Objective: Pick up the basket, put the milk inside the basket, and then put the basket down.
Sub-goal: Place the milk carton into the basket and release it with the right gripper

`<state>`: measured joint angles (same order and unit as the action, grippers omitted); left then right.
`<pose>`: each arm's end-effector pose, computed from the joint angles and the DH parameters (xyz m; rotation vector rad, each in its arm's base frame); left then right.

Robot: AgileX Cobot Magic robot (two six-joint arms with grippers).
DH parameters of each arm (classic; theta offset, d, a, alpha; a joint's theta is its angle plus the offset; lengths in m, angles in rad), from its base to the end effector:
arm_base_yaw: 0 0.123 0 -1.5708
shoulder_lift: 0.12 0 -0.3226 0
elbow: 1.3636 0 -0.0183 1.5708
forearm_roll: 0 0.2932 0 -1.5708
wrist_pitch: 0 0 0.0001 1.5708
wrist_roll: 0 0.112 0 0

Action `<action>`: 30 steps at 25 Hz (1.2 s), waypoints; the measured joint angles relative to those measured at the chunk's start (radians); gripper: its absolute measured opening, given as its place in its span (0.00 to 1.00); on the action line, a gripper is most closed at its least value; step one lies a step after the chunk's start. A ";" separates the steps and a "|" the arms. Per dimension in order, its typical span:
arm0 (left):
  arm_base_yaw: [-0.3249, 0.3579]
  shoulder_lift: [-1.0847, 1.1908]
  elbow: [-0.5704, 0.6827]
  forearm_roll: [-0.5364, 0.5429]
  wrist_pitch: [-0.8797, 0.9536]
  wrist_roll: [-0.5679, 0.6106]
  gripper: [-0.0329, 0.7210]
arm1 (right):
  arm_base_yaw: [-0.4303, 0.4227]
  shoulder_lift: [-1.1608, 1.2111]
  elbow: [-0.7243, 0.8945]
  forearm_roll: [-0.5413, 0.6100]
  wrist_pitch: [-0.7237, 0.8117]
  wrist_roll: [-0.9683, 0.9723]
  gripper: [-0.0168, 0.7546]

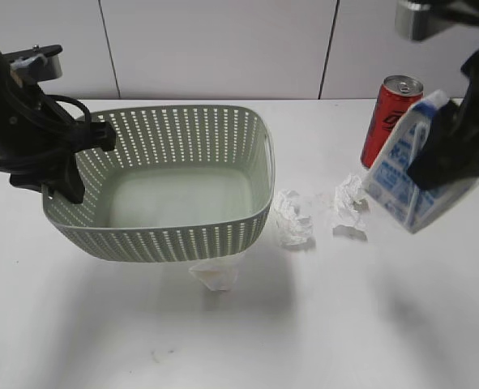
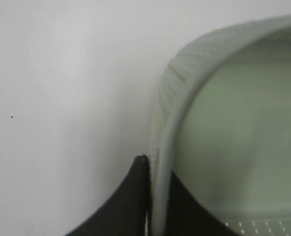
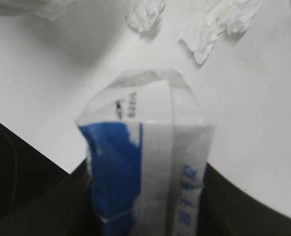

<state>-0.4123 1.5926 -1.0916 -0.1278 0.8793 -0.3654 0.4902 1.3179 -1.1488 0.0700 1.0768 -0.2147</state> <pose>0.3184 -0.1513 0.2341 -0.0304 2.9110 -0.3022 0.2577 0.1453 0.3346 -0.9189 2.5789 0.1716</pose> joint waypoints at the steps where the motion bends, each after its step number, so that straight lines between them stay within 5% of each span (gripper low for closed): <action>1: 0.000 0.000 0.000 0.000 0.000 0.001 0.04 | 0.000 0.000 -0.040 0.003 0.020 0.000 0.44; 7: 0.000 0.000 0.000 0.036 0.000 0.000 0.04 | 0.016 0.070 -0.255 0.059 0.073 0.056 0.44; 19: 0.000 0.042 0.000 0.040 0.014 -0.002 0.04 | 0.247 0.513 -0.663 0.059 0.088 0.083 0.44; 30: 0.000 0.043 0.000 0.040 0.004 -0.002 0.04 | 0.257 0.778 -0.734 0.046 0.092 0.085 0.44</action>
<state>-0.4123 1.6352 -1.0913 -0.0879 0.8829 -0.3679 0.7476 2.0958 -1.8831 0.1163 1.1692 -0.1296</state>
